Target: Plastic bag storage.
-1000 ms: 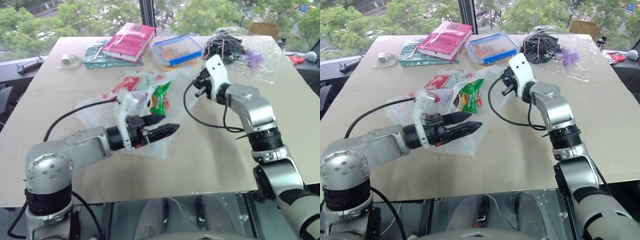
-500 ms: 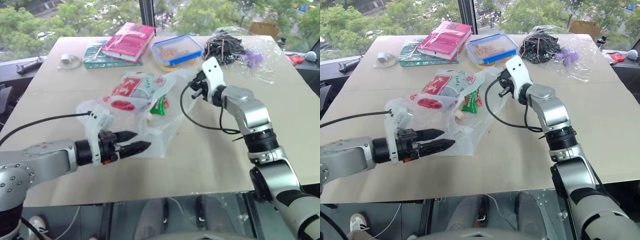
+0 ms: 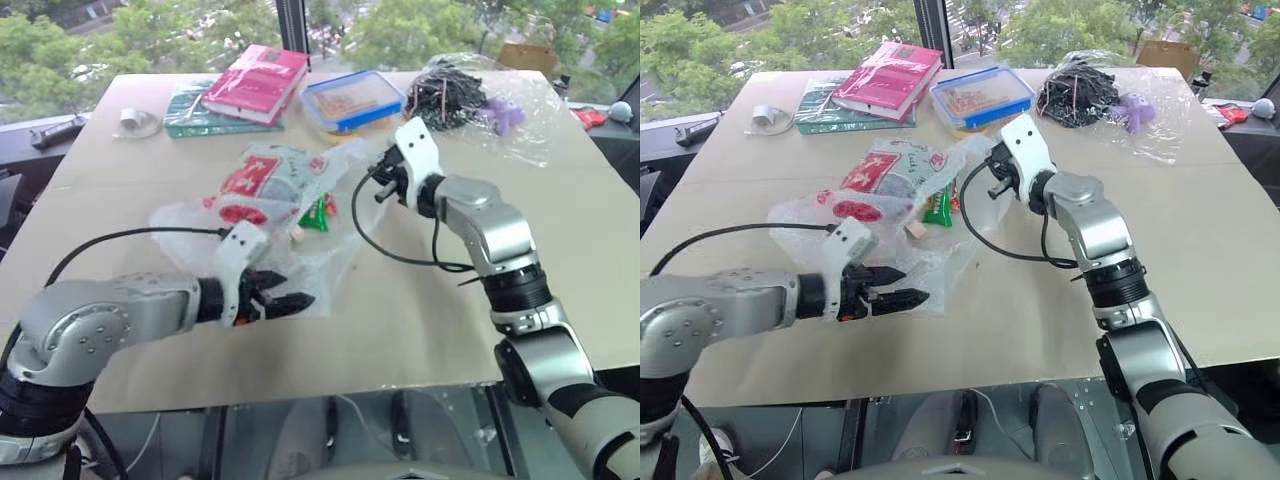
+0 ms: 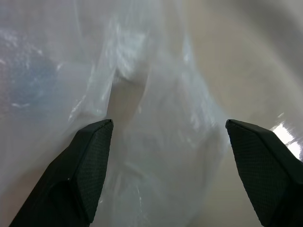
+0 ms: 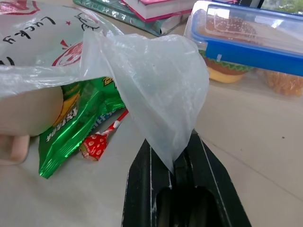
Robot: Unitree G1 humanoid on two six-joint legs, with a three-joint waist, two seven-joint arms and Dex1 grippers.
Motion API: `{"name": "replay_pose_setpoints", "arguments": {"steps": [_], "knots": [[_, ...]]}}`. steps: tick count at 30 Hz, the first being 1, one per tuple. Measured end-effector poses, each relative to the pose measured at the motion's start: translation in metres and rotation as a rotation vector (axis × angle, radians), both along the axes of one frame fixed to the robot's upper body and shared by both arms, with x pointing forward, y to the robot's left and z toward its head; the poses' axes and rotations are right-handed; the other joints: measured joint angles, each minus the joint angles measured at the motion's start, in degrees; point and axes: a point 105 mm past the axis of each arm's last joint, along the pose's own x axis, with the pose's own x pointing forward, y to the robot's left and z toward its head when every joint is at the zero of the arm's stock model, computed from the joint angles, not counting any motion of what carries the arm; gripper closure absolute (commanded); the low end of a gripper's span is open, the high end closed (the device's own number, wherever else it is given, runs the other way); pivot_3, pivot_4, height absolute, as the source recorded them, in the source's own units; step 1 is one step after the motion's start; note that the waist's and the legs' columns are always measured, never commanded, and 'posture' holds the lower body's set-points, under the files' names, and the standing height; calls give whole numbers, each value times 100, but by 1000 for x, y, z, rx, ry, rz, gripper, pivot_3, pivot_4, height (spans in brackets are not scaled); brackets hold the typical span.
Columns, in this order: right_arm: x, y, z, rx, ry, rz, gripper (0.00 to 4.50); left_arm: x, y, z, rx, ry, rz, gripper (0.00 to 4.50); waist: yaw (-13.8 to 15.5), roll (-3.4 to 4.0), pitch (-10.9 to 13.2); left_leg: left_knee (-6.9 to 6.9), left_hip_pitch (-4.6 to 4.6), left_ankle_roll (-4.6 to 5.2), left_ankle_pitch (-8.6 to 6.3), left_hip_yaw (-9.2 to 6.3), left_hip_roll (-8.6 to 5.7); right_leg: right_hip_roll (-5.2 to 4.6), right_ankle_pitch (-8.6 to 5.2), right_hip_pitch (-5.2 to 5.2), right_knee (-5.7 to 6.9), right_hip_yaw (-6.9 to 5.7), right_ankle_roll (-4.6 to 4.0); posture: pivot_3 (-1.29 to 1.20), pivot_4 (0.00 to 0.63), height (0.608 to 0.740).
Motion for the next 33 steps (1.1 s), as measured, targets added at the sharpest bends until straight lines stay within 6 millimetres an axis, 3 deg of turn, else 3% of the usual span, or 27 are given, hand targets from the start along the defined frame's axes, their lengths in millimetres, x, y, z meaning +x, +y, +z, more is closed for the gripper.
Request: {"name": "replay_pose_setpoints", "arguments": {"steps": [5,8,11,14,18,25,29,31,33], "knots": [[-1,0,0,-3,3,-3,4500,8,-5,-5,35,-23,-17,538,10,0,0,0,0,0,0,0,1,-1,0,0,-1,-1,0,0,150,740],[-1,1,-1,-8,9,-2,4500,15,-23,-7,-17,-53,-40,538,21,-2,-1,1,-2,0,0,-1,1,-3,0,1,-1,-1,0,0,150,740],[-1,0,-2,-13,14,-6,4500,17,-35,-10,-55,-58,-52,1305,15,-2,-1,1,-2,0,0,-1,1,-3,0,0,0,0,0,0,150,740],[0,-4,-2,-21,14,-14,4500,16,-48,-8,-171,-40,-62,2684,2,-4,-2,1,-1,0,0,-1,7,-3,0,0,0,0,0,0,150,740],[1,-8,-2,-29,12,-21,4500,14,-37,-12,-132,-28,-60,4456,-2,-3,-2,1,1,1,0,0,2,0,0,0,3,1,0,0,150,740],[3,-11,-5,-35,24,-28,4500,16,-36,-9,-167,-68,-72,4456,17,-3,-2,2,-2,1,0,-1,7,-4,0,1,0,0,0,0,150,740],[6,-14,-5,-28,22,-36,4500,19,-45,39,-431,-163,-119,4456,18,-3,-2,6,-3,1,1,-5,11,-5,0,1,2,-4,0,0,150,740],[9,-15,1,19,29,-42,4500,22,-44,75,-579,-216,-153,4456,15,-3,-2,9,-2,1,1,-6,11,-5,0,1,5,-4,0,0,150,740],[14,-19,28,185,26,-38,4500,25,-36,125,-785,-264,-195,4456,12,-5,0,12,-3,2,0,-7,10,-6,1,2,7,-4,1,0,150,740]]}}
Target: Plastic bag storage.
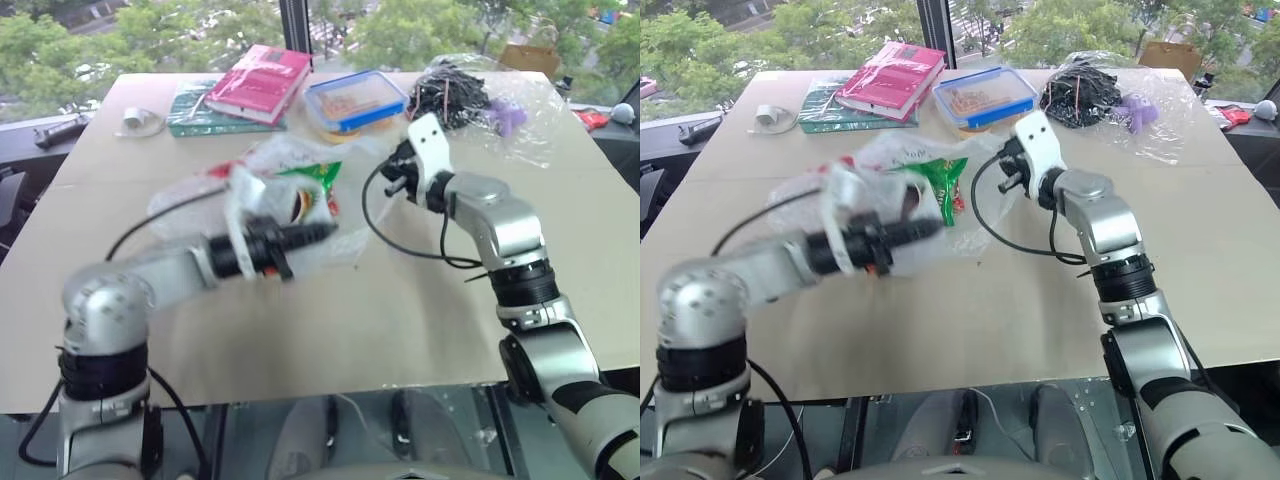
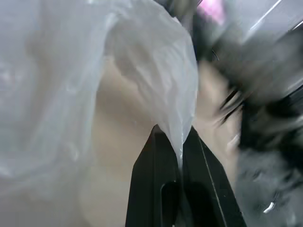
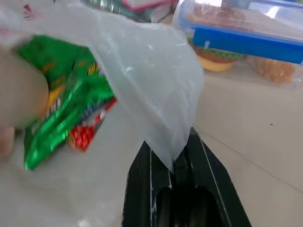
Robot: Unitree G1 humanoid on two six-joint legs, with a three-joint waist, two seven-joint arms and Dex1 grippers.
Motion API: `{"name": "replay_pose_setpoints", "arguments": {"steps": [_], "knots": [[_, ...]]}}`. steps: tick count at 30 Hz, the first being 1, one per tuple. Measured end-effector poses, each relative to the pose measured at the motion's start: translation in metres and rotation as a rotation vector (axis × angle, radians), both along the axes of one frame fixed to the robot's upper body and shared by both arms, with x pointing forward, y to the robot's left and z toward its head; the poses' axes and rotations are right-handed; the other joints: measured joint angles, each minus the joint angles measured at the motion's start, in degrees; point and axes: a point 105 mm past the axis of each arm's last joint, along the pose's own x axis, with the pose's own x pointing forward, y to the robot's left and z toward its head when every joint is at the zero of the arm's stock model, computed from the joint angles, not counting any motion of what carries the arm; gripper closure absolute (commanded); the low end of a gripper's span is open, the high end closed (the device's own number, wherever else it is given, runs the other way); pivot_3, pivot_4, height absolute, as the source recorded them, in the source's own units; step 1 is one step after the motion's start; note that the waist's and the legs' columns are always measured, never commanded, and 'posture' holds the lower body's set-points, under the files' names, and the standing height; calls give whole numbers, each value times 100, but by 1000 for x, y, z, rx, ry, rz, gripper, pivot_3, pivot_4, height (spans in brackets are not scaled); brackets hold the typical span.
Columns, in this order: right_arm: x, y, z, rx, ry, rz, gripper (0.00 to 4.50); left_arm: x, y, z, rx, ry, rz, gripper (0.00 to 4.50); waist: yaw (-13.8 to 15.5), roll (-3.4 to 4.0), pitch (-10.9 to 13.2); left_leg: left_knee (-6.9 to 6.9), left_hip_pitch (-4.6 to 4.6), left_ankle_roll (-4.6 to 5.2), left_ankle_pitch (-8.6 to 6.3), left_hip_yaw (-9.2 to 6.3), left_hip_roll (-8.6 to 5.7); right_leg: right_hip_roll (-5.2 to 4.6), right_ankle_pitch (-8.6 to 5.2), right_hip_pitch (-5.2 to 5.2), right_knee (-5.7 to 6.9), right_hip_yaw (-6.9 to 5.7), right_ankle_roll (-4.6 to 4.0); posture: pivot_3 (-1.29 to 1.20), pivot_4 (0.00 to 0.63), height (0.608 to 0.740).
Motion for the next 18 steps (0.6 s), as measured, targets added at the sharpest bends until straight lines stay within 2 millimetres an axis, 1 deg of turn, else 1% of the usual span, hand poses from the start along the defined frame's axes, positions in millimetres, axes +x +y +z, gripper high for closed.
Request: {"name": "replay_pose_setpoints", "arguments": {"steps": [3,4,6,7,8,9,11,13,14,16,18], "knots": [[5,-15,50,226,-44,1,4500,3,11,47,-158,-43,-33,4456,10,-1,4,-1,-5,1,0,-3,-2,-1,0,-1,-3,-3,0,0,150,740],[6,-20,70,316,-58,7,4500,6,15,66,-217,-72,-32,4456,27,-2,10,1,-12,1,0,-10,-3,-2,1,-2,-5,-13,1,0,150,740],[2,-31,124,494,-123,47,4500,10,29,112,-337,-162,-3,4456,46,-2,13,1,-21,1,0,-15,-10,-3,0,-5,-9,-19,0,0,150,740],[-2,-40,152,559,-166,58,4500,13,36,134,-387,-204,22,4456,62,-2,13,-3,-24,1,0,-15,-22,-2,1,-5,-8,-23,0,0,150,740],[-8,-53,177,611,-210,58,4500,19,45,150,-426,-231,68,4456,80,-2,13,-7,-25,2,0,-18,-27,-1,1,-1,-8,-27,1,0,150,740],[-11,-60,188,631,-236,55,4500,22,50,156,-444,-240,91,4456,85,-2,13,-10,-27,2,0,-18,-30,-1,0,-1,-13,-29,1,0,150,740],[-20,-84,220,695,-295,38,4500,44,67,175,-505,-243,199,4456,98,-2,13,-14,-36,3,0,-16,-33,0,0,-5,-19,-32,3,0,150,740],[-31,-96,241,713,-349,39,4500,58,75,186,-514,-265,271,4456,46,-3,12,-15,-59,4,0,-10,-34,0,0,-33,-16,-27,3,0,150,740],[-36,-101,249,709,-374,34,4500,64,73,191,-498,-286,295,4456,9,-3,12,-13,-81,3,1,-8,-34,0,0,-54,-12,-28,4,0,150,740],[-40,-105,253,700,-391,25,4500,70,65,194,-470,-310,303,4456,-24,-2,11,-15,-80,3,1,-7,-32,0,0,-56,-12,-26,4,0,150,740],[-41,-111,252,662,-394,-3,4500,83,48,189,-437,-305,297,4456,-37,2,14,-14,-83,2,1,0,-28,-1,1,-64,-7,-19,4,0,150,740]]}}
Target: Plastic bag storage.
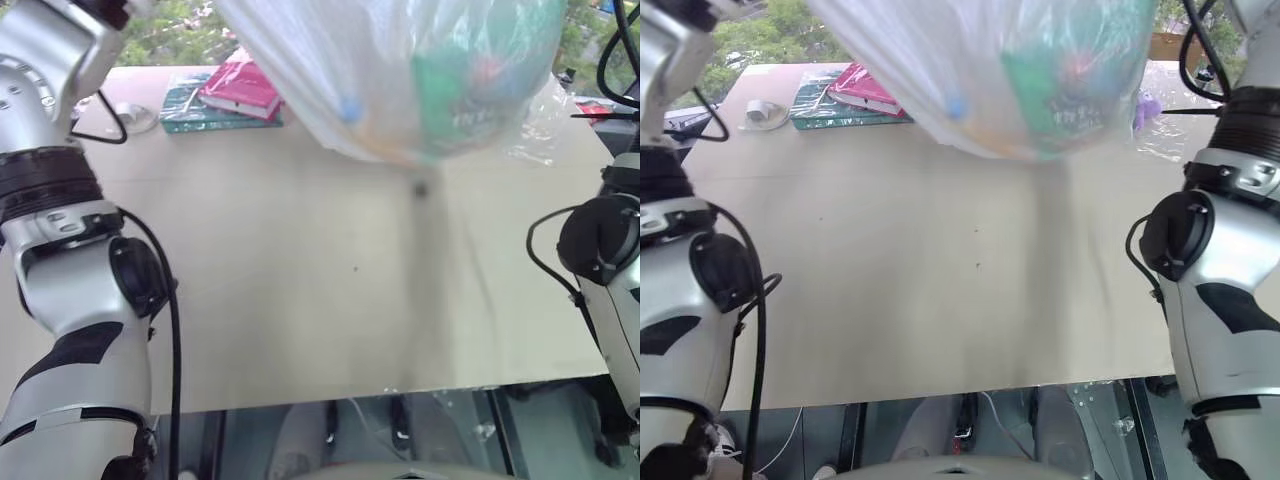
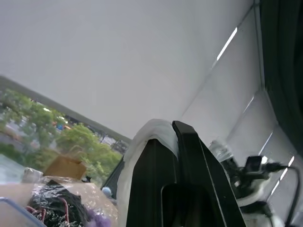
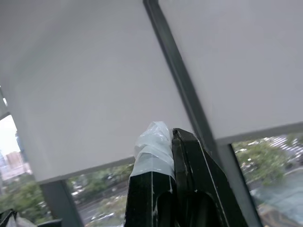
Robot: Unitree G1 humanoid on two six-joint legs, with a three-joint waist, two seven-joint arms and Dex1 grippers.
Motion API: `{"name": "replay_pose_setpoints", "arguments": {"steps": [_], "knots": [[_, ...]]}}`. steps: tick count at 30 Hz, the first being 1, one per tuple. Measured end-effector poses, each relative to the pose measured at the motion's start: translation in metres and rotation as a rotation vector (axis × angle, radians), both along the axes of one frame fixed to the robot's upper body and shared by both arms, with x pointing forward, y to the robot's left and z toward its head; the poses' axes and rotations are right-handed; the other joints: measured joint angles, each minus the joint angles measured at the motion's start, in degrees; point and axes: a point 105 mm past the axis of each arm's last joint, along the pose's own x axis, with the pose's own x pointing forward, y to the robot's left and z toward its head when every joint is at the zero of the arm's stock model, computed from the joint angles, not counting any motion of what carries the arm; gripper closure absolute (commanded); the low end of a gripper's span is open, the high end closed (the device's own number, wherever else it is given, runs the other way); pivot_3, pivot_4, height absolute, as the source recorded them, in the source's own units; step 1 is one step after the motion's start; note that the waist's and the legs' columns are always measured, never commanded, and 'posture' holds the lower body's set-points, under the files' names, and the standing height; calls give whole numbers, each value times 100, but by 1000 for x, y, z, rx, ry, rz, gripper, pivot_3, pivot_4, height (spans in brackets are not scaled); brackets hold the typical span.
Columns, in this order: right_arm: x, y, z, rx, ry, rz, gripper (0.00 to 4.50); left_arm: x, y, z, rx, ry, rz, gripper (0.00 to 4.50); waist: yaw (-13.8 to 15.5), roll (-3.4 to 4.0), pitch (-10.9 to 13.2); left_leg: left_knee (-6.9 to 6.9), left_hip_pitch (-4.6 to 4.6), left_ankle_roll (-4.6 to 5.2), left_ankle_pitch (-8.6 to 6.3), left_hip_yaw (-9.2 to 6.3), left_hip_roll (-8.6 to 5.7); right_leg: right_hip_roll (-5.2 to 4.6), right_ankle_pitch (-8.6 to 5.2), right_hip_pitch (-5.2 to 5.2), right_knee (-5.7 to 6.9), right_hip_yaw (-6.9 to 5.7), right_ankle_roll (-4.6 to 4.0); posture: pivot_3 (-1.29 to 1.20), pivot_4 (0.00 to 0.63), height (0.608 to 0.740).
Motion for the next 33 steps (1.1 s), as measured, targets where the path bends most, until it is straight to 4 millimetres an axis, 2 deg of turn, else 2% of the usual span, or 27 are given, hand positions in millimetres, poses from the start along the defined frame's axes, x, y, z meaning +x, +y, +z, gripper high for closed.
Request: {"name": "replay_pose_setpoints", "arguments": {"steps": [2,3,4,8,9,11,14,16,20,22,25,28,29,32,33], "knots": [[-6,-11,-7,-50,7,-66,4500,17,-28,-21,76,46,-17,4456,14,0,0,3,-7,0,0,-2,4,1,0,-3,4,-2,0,0,150,740],[-7,-14,-11,-56,15,-78,4500,21,-34,-29,95,65,-23,4456,21,0,0,5,-8,0,0,-2,5,0,0,-4,5,-1,0,0,150,740],[-13,-22,-22,-85,38,-110,4500,28,-48,-48,145,97,-36,4456,23,0,0,2,-9,0,0,-1,6,-1,1,-5,1,2,1,0,150,740],[-22,-36,-47,-115,100,-158,4500,38,-65,-90,233,165,-48,4456,34,1,1,0,-26,2,0,13,11,-3,1,-33,11,16,1,0,150,740],[-24,-44,-54,-117,124,-193,4500,41,-75,-98,257,180,-56,4456,47,1,1,2,-36,1,1,11,10,-2,1,-38,11,12,1,0,150,740],[-25,-57,-66,-130,163,-253,4500,41,-88,-106,290,175,-76,4456,69,1,1,10,-43,2,0,12,7,-3,1,-42,12,10,1,0,150,740],[-39,-67,-93,-196,218,-305,4500,36,-90,-106,313,143,-101,4456,60,0,-3,4,-39,3,0,13,12,-1,1,-40,7,14,2,0,150,740],[-57,-59,-127,-266,283,-251,4500,24,-83,-119,345,147,-132,4456,24,10,-9,-7,-26,3,0,25,32,-1,1,-39,10,29,2,0,150,740],[-90,-26,-206,-452,437,-145,4500,3,-75,-175,442,248,-158,4456,26,14,-13,11,0,3,0,38,55,7,0,-27,27,43,0,0,150,740],[-105,-7,-257,-567,573,-93,4500,-10,-70,-208,499,314,-145,4456,38,13,-13,33,1,5,-1,43,53,7,1,-27,35,54,0,0,150,740],[-113,3,-284,-643,634,-81,4500,-20,-74,-228,565,322,-125,4456,58,13,-12,99,12,50,-28,48,49,7,0,-8,64,64,1,0,150,740],[-122,5,-315,-761,702,-89,4500,-24,-69,-252,641,311,-49,4456,79,10,-14,100,90,61,-33,61,40,2,-16,66,55,78,-18,0,150,740],[-126,0,-328,-836,728,-108,3910,-24,-63,-261,666,303,-13,4500,80,7,-18,101,99,63,-34,64,40,0,-16,74,52,80,-19,0,150,740],[-129,-11,-340,-859,735,-162,2621,-28,-50,-278,694,324,8,3656,83,-10,-26,101,97,63,-34,68,49,6,-14,71,52,84,-20,0,150,740],[-129,-13,-340,-861,722,-174,2094,-29,-49,-277,688,314,5,3181,86,-10,-26,102,96,63,-34,67,50,7,-14,69,53,83,-21,0,150,740]]}}
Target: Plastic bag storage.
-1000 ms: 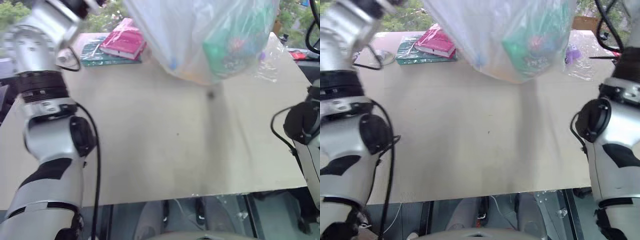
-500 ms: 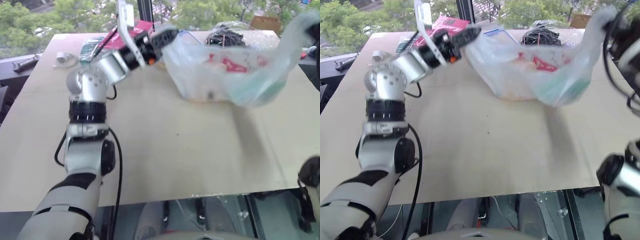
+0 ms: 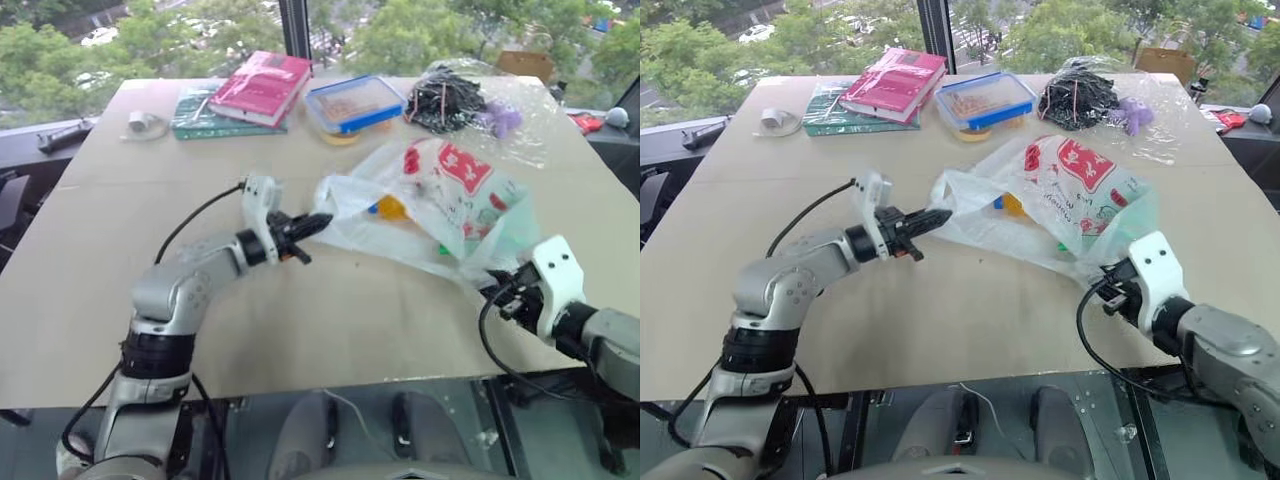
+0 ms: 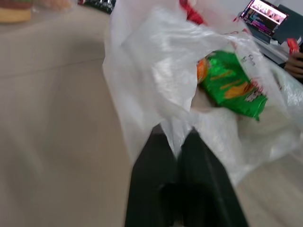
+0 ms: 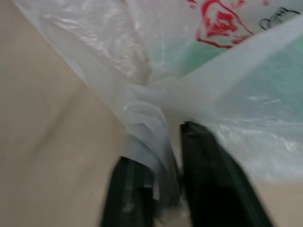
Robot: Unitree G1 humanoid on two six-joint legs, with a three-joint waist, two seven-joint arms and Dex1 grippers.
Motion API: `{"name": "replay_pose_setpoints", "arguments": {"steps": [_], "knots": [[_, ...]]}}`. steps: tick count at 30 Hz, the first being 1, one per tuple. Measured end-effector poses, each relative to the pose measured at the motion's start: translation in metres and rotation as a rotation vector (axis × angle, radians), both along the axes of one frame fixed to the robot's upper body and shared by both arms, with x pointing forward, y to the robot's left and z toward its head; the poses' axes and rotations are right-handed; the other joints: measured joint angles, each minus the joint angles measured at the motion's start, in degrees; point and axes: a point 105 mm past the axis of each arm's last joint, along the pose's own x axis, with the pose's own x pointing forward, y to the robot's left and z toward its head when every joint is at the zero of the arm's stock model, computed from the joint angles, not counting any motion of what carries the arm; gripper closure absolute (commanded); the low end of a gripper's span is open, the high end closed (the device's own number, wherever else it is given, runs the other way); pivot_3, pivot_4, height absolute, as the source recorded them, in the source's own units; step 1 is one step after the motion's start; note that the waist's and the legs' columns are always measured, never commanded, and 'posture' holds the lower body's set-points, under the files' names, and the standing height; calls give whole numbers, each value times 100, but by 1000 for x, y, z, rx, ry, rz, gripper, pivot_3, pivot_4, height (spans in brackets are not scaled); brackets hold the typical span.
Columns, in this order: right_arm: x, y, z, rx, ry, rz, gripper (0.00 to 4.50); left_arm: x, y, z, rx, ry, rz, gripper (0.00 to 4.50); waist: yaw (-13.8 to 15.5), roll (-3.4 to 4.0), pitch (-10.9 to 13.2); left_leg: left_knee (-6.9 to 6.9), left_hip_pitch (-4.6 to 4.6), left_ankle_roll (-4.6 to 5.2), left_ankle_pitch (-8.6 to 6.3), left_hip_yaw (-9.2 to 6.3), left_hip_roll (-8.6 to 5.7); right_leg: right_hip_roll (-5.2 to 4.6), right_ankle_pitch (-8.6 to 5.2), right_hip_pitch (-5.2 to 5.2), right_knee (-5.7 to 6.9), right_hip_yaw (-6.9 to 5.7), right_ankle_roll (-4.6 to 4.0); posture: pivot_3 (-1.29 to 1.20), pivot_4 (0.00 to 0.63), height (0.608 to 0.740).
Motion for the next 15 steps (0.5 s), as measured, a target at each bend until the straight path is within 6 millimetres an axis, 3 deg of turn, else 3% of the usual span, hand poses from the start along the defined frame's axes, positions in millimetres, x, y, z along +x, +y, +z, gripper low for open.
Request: {"name": "replay_pose_setpoints", "arguments": {"steps": [2,5,7,12,15], "knots": [[-3,-5,-2,-28,-20,0,995,-3,6,3,-4,-39,0,2129,13,0,-1,-2,0,0,-1,0,3,2,0,-1,0,0,0,0,150,740],[-14,-11,-4,-36,-32,11,6,-11,17,0,23,-81,15,1075,24,2,-2,-11,-2,0,-2,2,5,4,5,-3,-8,2,14,0,150,740],[-28,-14,0,-34,-43,35,0,-20,30,-7,53,-98,44,306,30,1,-2,-15,-6,2,-5,3,13,11,10,-2,-22,2,22,0,150,740],[-69,-29,7,-45,-15,87,0,-44,59,-26,141,-93,110,306,113,-6,-11,-16,1,18,-18,6,21,5,-1,16,-53,-8,2,0,150,740],[-76,-40,10,-63,-26,75,0,-49,62,-32,154,-78,118,306,127,-13,-18,-7,0,16,-19,6,20,-7,-9,17,-57,-13,16,0,150,740]]}}
